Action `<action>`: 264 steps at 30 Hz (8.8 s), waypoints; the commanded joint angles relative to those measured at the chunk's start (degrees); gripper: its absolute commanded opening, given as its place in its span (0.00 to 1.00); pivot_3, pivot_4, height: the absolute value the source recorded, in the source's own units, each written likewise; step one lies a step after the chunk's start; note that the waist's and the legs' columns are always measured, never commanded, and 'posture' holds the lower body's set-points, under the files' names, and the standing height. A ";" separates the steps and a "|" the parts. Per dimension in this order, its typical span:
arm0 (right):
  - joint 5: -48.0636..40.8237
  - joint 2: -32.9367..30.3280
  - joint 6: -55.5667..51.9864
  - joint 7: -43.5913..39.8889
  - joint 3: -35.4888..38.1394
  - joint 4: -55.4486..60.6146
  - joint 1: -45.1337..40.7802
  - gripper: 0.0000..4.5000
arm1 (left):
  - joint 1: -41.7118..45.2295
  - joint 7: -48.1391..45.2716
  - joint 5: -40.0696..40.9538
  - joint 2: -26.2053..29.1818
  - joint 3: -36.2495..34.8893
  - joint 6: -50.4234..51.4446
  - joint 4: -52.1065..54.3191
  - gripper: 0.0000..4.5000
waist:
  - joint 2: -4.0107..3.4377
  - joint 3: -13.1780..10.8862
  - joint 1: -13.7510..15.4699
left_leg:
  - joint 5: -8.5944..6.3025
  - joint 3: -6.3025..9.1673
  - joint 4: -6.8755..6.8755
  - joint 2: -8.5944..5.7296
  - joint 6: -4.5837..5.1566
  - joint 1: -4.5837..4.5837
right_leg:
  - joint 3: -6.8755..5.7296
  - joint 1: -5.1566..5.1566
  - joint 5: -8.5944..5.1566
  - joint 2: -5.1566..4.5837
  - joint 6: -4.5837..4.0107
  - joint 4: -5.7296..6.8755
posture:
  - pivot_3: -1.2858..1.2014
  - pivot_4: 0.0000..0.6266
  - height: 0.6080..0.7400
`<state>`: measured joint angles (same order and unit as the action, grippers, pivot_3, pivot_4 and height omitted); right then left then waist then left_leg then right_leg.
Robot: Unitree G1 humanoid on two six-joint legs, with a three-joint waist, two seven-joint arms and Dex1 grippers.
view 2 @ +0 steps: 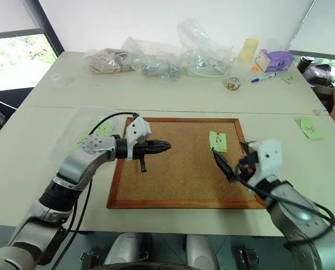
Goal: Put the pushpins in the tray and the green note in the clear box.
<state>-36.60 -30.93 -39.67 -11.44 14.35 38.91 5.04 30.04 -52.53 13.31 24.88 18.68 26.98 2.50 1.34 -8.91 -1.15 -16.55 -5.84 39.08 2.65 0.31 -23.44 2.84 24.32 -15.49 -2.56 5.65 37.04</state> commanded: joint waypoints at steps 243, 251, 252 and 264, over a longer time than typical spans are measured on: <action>15.74 17.45 26.90 -3.10 1.32 -20.33 0.36 0.01 | -2.25 0.96 -16.06 0.06 7.45 -0.82 -5.64 0.00 | -0.50 0.47 0.42 | 0.00 0.02 0.05 0.04 0.02 0.22 | 0.02 -0.37 -0.01 -0.15 0.01 -0.02 | 0.52 0.24 0.98; 19.01 16.04 25.78 5.31 8.20 -23.29 -0.09 0.01 | -2.34 0.96 -15.70 -0.31 7.36 -1.56 -5.75 0.00 | -0.55 0.65 0.40 | -0.01 0.02 0.05 0.04 0.02 0.22 | 0.03 -0.37 -0.01 -0.17 0.01 -0.03 | 0.52 0.24 0.98; 19.76 15.51 25.45 5.87 8.41 -24.14 -0.23 0.01 | -2.32 0.93 -15.67 -0.39 7.39 -1.70 -5.82 0.00 | -0.55 0.68 0.40 | -0.01 0.01 0.05 0.04 0.02 0.22 | 0.03 -0.37 -0.01 -0.17 0.00 -0.03 | 0.52 0.24 0.98; 21.54 14.01 22.85 6.29 8.03 -29.30 -1.90 0.01 | -2.11 1.19 -15.73 -0.96 7.36 -2.69 -6.53 0.00 | -0.61 0.74 0.43 | -0.01 0.02 0.04 0.04 0.02 0.26 | 0.04 -0.42 -0.02 -0.19 -0.01 -0.04 | 0.52 0.24 0.98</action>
<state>-14.87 -16.51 -16.79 -5.04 21.78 9.05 3.74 29.02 -52.36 0.37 23.50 23.98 23.08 -0.44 0.74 -8.16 -0.71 -16.56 -5.82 39.13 2.68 0.33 -23.16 2.87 23.87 -15.51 -2.75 5.64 36.99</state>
